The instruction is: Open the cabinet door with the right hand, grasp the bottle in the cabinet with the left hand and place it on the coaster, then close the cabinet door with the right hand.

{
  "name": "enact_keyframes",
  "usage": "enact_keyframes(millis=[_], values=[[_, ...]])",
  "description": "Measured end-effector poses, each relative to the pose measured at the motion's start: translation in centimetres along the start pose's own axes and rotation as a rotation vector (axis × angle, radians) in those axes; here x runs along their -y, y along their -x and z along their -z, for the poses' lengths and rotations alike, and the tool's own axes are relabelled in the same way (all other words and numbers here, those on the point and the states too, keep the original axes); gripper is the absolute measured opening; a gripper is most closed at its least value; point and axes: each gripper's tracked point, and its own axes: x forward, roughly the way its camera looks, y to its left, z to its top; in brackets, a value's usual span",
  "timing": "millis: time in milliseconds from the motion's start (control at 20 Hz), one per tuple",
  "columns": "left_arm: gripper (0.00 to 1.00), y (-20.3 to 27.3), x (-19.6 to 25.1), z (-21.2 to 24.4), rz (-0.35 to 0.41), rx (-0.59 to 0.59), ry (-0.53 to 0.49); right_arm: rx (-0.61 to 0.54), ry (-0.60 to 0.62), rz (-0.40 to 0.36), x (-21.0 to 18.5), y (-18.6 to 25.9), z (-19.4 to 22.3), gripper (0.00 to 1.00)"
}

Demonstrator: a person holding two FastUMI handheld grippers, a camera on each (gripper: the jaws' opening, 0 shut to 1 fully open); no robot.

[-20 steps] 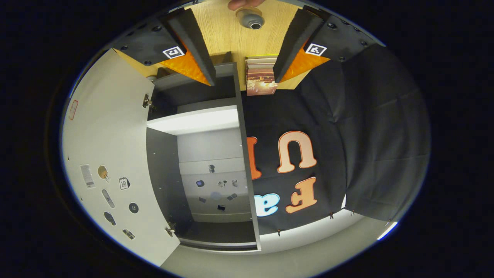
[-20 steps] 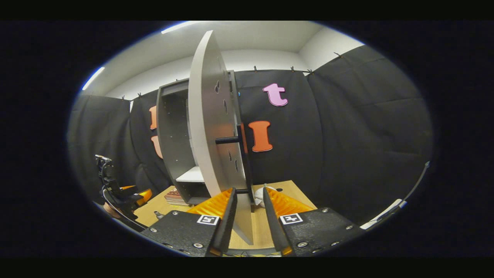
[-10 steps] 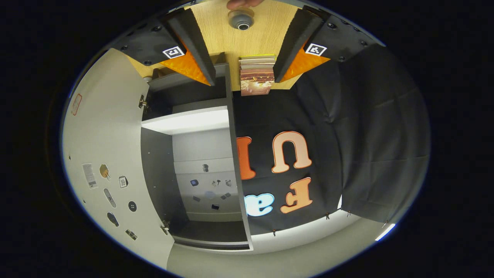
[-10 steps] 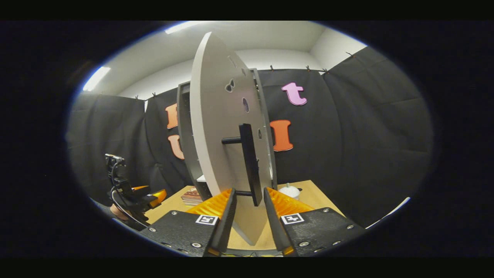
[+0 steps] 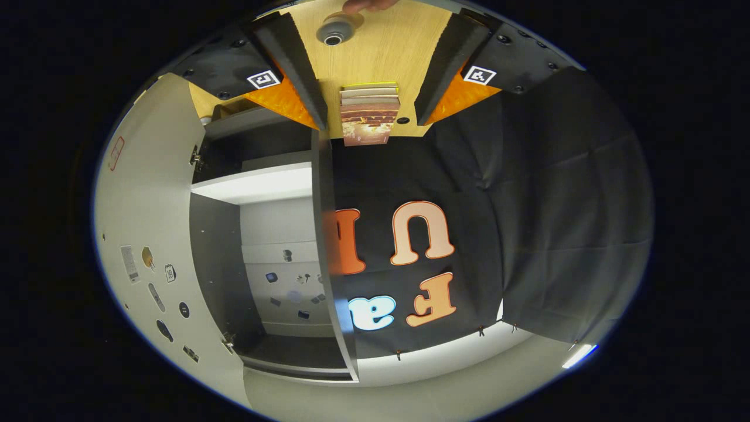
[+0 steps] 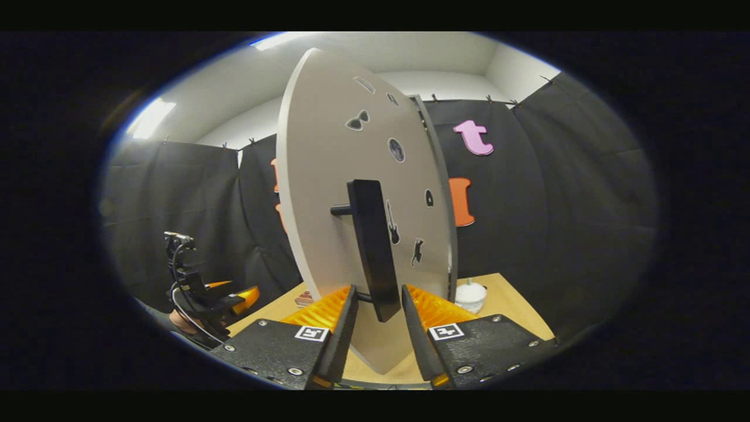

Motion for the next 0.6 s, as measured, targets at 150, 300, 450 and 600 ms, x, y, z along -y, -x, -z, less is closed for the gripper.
enact_keyframes(millis=[150,300,450,600], values=[[0.98,-0.7,-2.2,0.1,-0.030,0.001,0.008,-0.001,-0.018,-0.050,-2.0,-1.9,0.4,0.54],[0.98,-1.1,-4.9,0.2,-0.060,0.002,0.020,-0.001,0.018,-0.067,-2.9,-4.0,0.3,0.63],[0.98,-1.9,-6.6,0.5,-0.079,-0.003,0.033,-0.003,0.037,-0.082,-3.3,-5.2,0.5,0.72],[1.00,-2.9,-8.2,0.9,-0.090,-0.010,0.044,0.001,0.049,-0.102,-4.2,-7.3,0.7,0.77]])
